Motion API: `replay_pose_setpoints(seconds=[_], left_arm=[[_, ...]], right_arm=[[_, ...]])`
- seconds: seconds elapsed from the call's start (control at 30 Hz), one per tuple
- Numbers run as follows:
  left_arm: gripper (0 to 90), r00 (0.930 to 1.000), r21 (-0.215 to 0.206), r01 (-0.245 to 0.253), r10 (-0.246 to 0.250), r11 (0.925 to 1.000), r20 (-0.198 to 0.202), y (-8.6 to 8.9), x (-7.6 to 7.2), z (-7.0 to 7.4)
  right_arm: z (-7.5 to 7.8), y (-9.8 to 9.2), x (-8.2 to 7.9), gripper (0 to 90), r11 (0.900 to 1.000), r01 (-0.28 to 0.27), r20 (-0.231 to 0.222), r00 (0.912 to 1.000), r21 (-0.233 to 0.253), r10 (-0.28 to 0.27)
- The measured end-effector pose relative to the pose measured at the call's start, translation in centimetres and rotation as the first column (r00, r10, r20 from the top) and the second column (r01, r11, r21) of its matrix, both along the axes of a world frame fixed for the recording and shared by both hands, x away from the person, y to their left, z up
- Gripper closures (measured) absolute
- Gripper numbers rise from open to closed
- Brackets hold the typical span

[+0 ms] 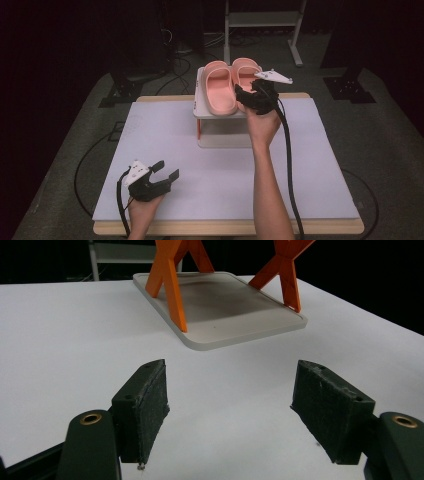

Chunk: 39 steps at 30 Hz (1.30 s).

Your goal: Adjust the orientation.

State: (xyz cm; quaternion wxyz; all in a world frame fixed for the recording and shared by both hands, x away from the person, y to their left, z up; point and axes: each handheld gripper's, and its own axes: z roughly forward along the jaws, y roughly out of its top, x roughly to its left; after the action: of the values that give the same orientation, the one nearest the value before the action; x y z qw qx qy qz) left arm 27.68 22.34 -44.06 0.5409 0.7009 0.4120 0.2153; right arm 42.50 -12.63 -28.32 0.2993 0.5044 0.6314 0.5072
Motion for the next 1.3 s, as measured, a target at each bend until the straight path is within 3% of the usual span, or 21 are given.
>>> replay_pose_setpoints(seconds=[0.43, 0.9, 1.3], left_arm=[[28.8, 1.0000, 0.012, -0.008, 0.008, 0.9999, -0.002, 0.0, 0.0, -0.2], [27.8, 0.9999, 0.018, -0.009, 0.009, 0.9998, -0.006, 0.0, 0.1, -0.4], [27.3, 0.9999, 0.018, -0.002, 0.003, 0.9998, -0.011, -0.2, 0.2, -0.5]], right_arm=[[-1.5, -3.0, -2.3, 35.9, 0.999, -0.033, -0.020, 0.9993, -0.013, 0.033], [-2.7, -7.6, -4.9, 34.4, 0.998, -0.045, -0.014, 0.9989, 0.049, 0.046], [-4.3, -10.0, -6.3, 33.2, 0.999, -0.028, -0.038, 0.9988, 0.047, 0.030]])
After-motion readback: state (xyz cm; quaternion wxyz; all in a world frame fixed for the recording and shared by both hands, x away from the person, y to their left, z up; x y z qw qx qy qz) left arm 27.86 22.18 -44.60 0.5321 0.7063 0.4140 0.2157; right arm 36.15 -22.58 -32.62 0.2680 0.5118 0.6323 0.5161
